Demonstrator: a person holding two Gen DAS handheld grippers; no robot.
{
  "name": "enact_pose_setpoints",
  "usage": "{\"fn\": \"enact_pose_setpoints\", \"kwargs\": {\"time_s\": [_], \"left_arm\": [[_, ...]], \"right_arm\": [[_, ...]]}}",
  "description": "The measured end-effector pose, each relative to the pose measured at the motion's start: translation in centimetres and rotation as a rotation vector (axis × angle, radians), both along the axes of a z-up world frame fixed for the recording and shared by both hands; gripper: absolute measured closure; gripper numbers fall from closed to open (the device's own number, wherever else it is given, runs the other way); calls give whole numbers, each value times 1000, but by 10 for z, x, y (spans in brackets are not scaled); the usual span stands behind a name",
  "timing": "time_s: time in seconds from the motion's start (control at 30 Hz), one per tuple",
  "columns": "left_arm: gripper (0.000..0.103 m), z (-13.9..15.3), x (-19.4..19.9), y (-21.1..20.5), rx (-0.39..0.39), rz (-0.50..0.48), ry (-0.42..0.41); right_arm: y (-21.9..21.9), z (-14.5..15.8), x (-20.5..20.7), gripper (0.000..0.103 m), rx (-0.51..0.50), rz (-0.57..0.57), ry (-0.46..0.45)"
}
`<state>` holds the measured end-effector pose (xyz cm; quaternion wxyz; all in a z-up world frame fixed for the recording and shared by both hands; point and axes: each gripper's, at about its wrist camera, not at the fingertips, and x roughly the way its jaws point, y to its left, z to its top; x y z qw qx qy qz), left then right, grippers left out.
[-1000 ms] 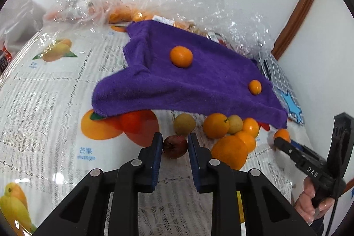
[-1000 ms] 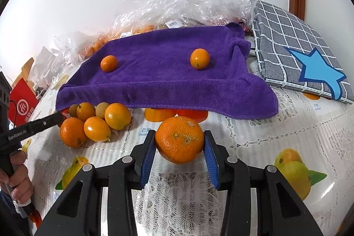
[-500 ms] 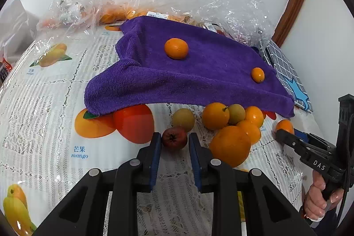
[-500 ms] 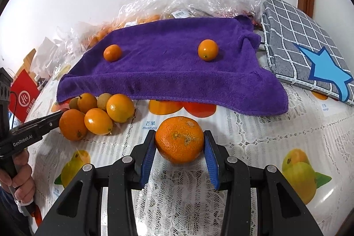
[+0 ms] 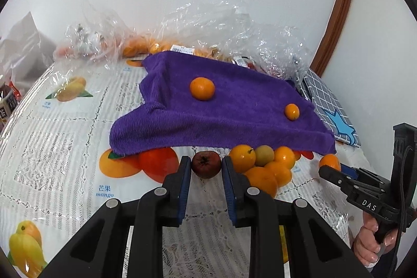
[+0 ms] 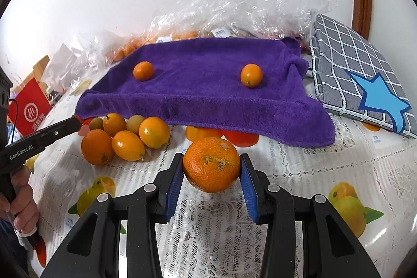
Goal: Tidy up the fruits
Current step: 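Carry both fruits onto the purple towel and open both grippers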
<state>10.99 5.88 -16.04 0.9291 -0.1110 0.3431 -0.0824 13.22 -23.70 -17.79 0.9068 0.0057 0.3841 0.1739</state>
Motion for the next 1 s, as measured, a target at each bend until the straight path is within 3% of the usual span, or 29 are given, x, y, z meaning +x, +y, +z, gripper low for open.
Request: {"fn": "enact_pose_setpoints", "kwargs": {"time_s": [0.33,0.63,1.0], "left_arm": [[80,-4,3,4,-40,16,30],[80,4,0,4,-47,17,-18],[80,48,35,-4,32,39,-105]], "right_arm": [[-6,2,-2,61,32,-13,-3],[-9,4,-2,61,64,-14,-2],[-19,34,18,61,5,-41,-75]]}}
